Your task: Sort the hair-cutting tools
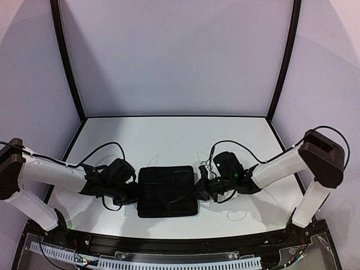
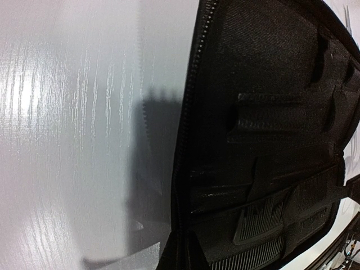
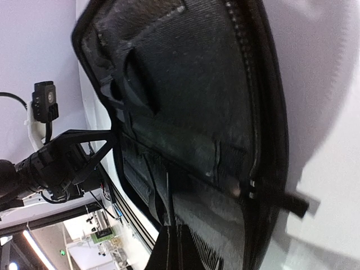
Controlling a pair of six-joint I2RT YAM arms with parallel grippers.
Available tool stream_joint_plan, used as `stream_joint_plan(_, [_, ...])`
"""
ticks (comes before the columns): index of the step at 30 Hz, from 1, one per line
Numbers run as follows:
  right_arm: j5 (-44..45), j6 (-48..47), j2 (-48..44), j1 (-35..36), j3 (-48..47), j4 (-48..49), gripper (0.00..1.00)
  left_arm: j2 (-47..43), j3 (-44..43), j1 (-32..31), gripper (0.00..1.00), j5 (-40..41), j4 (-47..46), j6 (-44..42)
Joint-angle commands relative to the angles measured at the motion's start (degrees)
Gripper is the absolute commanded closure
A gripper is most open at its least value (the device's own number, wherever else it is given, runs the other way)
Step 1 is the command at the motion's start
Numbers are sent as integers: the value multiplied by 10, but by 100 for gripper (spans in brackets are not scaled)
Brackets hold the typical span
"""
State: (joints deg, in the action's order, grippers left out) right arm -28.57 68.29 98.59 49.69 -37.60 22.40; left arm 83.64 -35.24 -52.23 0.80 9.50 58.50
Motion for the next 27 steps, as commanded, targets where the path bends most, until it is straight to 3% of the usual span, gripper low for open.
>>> stream_joint_plan(1, [57, -1, -38, 20, 23, -98, 100, -11, 8, -5, 99, -16, 17, 10])
stream_joint_plan(19, [80, 75, -121, 44, 72, -216, 100, -9, -12, -5, 99, 35, 77, 41])
stream_joint_plan(27, [56, 97, -97, 66, 80, -222, 100, -3, -18, -5, 99, 32, 85, 49])
